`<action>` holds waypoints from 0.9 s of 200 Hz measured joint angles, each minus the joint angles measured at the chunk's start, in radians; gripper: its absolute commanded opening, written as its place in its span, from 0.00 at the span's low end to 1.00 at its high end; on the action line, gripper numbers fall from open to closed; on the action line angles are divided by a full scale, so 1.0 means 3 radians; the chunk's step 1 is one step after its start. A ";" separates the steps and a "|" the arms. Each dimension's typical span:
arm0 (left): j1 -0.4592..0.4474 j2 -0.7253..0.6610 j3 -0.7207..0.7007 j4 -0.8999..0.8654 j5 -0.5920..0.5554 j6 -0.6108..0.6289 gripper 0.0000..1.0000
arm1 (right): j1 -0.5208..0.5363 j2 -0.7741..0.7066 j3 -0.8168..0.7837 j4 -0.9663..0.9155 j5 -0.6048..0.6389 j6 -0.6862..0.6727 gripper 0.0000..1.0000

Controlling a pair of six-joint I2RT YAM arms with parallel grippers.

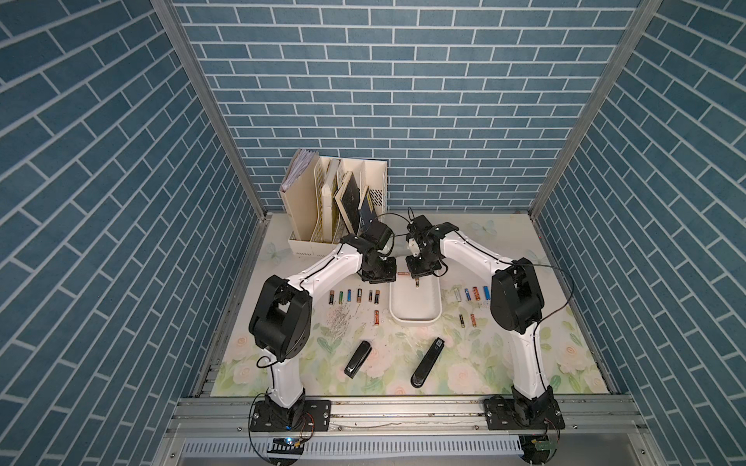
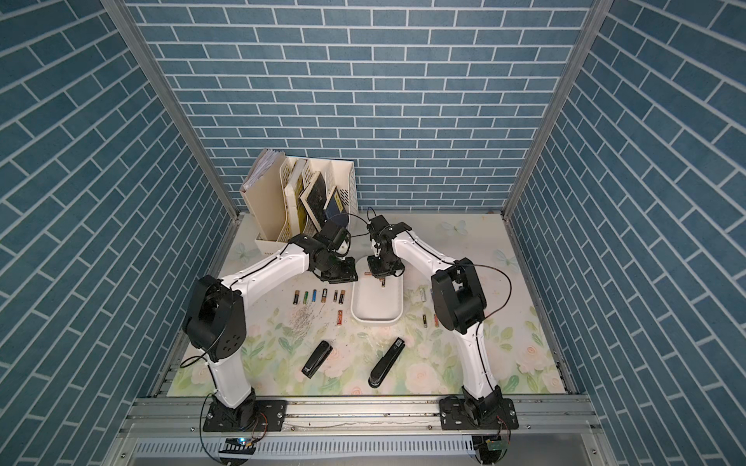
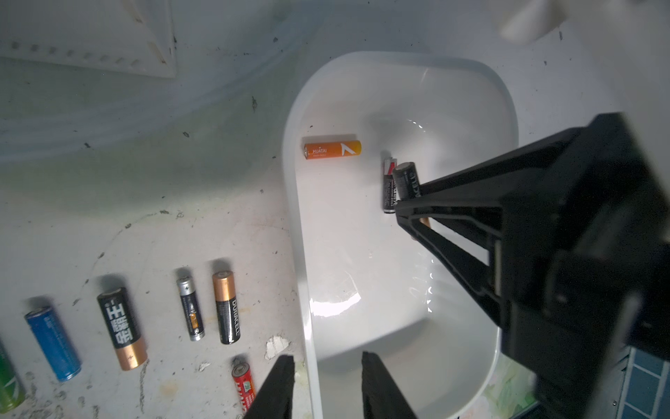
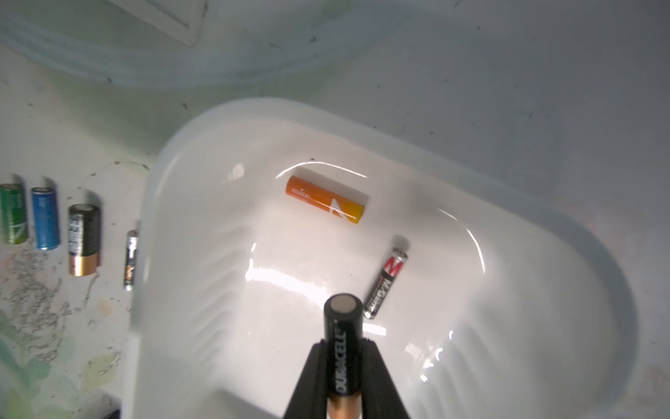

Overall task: Take the batteries out of the storage box
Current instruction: Pick up the battery from the storage box, then place the battery at the center of the board.

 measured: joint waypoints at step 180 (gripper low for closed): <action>0.0045 0.0079 0.0090 0.0020 0.0156 0.0095 0.37 | -0.0978 -0.1949 -0.2104 -0.0186 0.0262 -0.0056 0.14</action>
